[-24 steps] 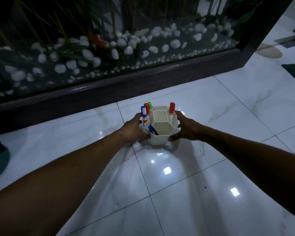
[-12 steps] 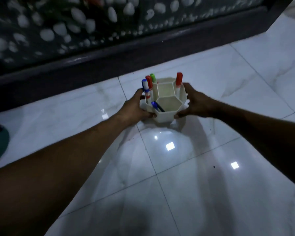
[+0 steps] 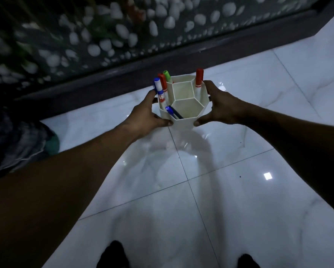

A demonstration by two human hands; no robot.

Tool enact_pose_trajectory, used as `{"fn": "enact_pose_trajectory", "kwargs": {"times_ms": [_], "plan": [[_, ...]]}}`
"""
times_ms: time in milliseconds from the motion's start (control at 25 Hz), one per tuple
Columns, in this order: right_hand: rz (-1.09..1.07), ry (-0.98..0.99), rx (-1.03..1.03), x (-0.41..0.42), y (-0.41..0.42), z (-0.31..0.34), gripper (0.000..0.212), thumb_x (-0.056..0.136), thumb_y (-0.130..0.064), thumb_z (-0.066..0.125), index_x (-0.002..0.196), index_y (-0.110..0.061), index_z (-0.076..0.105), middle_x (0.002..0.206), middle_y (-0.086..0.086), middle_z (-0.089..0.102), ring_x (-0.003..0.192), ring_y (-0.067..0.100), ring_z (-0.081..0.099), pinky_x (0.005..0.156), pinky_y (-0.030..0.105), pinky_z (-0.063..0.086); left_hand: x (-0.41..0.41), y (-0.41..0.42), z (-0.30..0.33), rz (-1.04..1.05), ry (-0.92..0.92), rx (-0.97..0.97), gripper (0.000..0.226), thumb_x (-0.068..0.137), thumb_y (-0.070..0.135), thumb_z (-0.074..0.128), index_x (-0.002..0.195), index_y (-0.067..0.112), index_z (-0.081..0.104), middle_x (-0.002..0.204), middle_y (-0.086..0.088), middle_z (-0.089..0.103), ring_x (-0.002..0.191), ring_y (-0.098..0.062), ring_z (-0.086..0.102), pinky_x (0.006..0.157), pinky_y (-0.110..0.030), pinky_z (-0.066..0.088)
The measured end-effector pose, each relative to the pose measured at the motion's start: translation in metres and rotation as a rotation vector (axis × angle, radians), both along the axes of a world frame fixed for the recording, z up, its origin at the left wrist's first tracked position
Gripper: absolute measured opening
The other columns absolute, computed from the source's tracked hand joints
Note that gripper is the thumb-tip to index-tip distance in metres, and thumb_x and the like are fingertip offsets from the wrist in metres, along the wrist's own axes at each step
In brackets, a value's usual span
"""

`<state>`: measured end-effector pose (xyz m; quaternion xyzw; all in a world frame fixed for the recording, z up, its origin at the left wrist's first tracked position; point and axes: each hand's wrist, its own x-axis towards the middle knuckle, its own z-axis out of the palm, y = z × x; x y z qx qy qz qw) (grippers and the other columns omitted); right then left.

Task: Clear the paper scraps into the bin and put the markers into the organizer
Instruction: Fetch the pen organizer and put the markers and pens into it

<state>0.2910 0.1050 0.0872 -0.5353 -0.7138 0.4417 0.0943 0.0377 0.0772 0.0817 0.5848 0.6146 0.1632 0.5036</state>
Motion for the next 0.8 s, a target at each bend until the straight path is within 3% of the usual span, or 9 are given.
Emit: {"fn": "enact_pose_trajectory", "kwargs": {"times_ms": [160,360,480,680,800], "plan": [[-0.034,0.068,-0.041,-0.005,-0.024,0.116,0.111,0.066,-0.029,0.092,0.151,-0.027,0.020,0.145,-0.008,0.043,0.120,0.011,0.044,0.088,0.014,0.040,-0.010,-0.023,0.116,0.012,-0.025,0.034,0.096,0.069,0.018,0.090,0.146,0.035,0.035,0.138,0.011,0.055,0.080,-0.012,0.071,0.075,-0.024,0.057],[-0.032,0.130,-0.064,-0.010,-0.060,0.318,0.114,0.060,-0.035,0.094,0.149,-0.035,0.022,0.135,-0.017,0.046,0.118,0.011,0.050,0.090,0.021,0.044,-0.016,-0.061,0.330,0.003,0.033,0.026,0.094,0.072,0.026,0.088,0.146,0.039,0.032,0.144,0.018,0.047,0.089,-0.010,0.066,0.071,-0.023,0.055],[-0.008,0.159,-0.074,-0.014,-0.091,0.456,0.112,0.058,-0.041,0.094,0.145,-0.041,0.024,0.134,-0.021,0.049,0.115,0.006,0.053,0.092,0.025,0.046,-0.024,-0.099,0.472,-0.003,0.089,0.038,0.097,0.073,0.036,0.086,0.146,0.050,0.024,0.146,0.023,0.044,0.096,-0.008,0.064,0.081,-0.033,0.057],[0.115,0.214,-0.040,-0.039,-0.141,0.640,0.109,0.059,-0.044,0.093,0.145,-0.049,0.026,0.122,-0.043,0.046,0.113,-0.015,0.048,0.087,0.015,0.042,-0.047,-0.184,0.658,0.142,0.136,0.094,0.094,0.072,0.039,0.084,0.143,0.054,0.024,0.128,0.023,0.057,0.095,-0.005,0.065,0.080,-0.042,0.060],[0.258,0.230,-0.026,-0.072,-0.164,0.711,0.105,0.057,-0.047,0.093,0.142,-0.047,0.031,0.131,-0.034,0.050,0.119,-0.006,0.053,0.097,0.025,0.049,-0.068,-0.240,0.731,0.283,0.126,0.123,0.087,0.072,0.029,0.085,0.140,0.049,0.034,0.113,0.021,0.067,0.091,-0.008,0.067,0.085,-0.038,0.058]]}}
